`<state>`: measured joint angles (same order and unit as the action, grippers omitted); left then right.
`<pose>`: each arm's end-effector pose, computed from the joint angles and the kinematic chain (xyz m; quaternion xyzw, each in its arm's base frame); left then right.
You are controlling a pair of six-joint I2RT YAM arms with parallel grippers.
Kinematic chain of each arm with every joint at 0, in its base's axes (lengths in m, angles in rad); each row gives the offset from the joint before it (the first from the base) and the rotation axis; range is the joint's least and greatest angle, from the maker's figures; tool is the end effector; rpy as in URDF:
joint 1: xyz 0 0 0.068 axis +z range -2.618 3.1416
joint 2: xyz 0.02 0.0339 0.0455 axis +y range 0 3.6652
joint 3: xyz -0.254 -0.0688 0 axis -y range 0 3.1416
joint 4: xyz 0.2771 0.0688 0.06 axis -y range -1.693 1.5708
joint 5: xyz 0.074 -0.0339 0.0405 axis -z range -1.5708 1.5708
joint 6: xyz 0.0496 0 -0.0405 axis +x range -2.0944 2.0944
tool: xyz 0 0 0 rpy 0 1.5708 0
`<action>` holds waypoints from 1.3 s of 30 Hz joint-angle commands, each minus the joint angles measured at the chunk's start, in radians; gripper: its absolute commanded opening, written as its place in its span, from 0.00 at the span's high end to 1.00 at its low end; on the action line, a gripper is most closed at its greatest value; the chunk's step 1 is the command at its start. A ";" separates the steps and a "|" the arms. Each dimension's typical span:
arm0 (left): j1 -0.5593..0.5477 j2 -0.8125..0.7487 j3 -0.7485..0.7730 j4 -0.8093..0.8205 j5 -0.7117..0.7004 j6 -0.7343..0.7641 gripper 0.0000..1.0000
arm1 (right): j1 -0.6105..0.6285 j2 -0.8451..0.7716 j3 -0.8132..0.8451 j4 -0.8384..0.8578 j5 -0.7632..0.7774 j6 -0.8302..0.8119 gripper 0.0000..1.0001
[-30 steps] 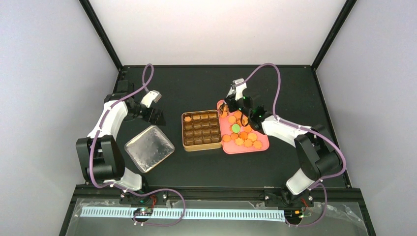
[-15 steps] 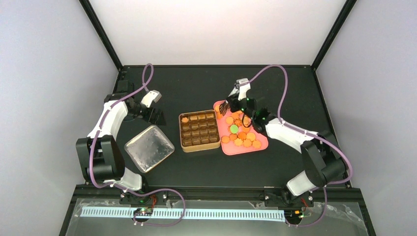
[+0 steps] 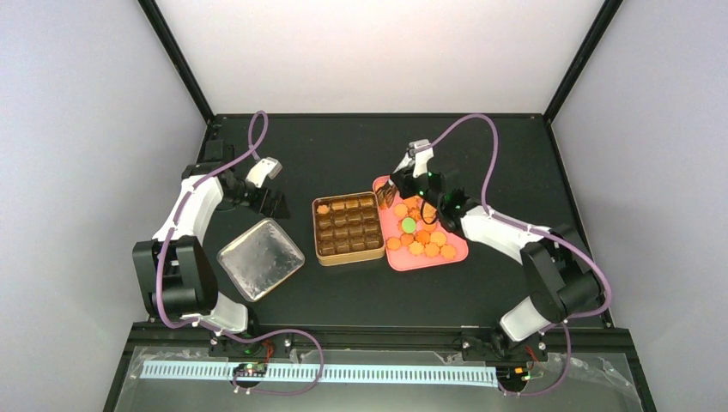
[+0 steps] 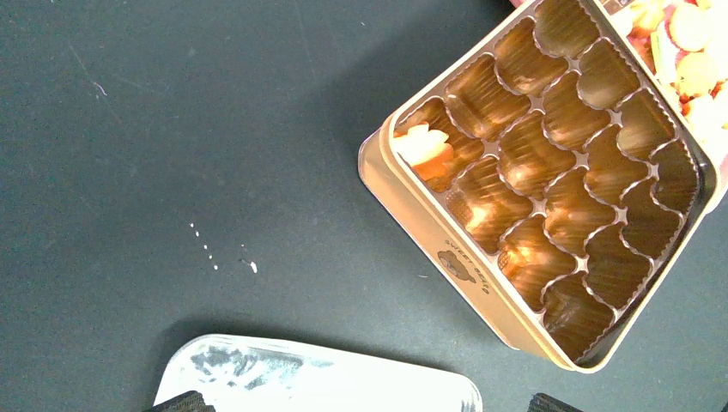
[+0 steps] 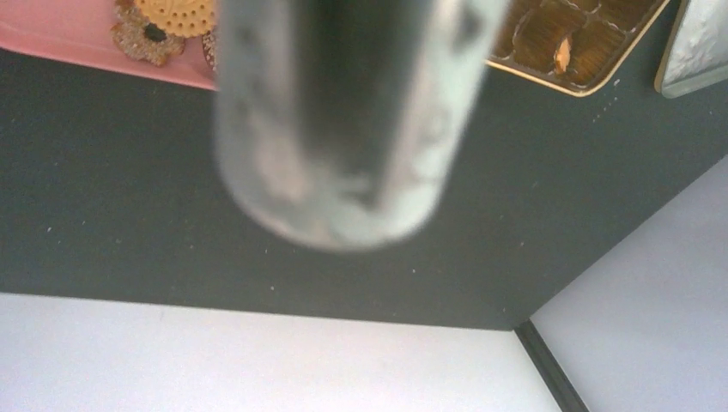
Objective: Pack the cookies
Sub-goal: Pick up the fake cookies from the plate.
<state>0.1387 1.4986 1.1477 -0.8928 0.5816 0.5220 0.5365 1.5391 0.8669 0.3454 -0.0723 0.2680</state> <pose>0.3203 0.0172 0.2186 0.2259 0.9190 -0.2170 0.2393 0.3274 0.1989 0.2021 -0.1296 0.8021 0.2550 0.5243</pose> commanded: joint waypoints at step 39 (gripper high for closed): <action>-0.097 0.272 0.133 0.196 -0.244 -0.152 0.08 | 0.150 -0.150 0.188 -0.179 0.002 -0.231 0.97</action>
<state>0.0845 1.6924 1.1831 -0.7692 0.4458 0.4343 0.6182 1.3769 0.9928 0.1898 -0.0772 0.1005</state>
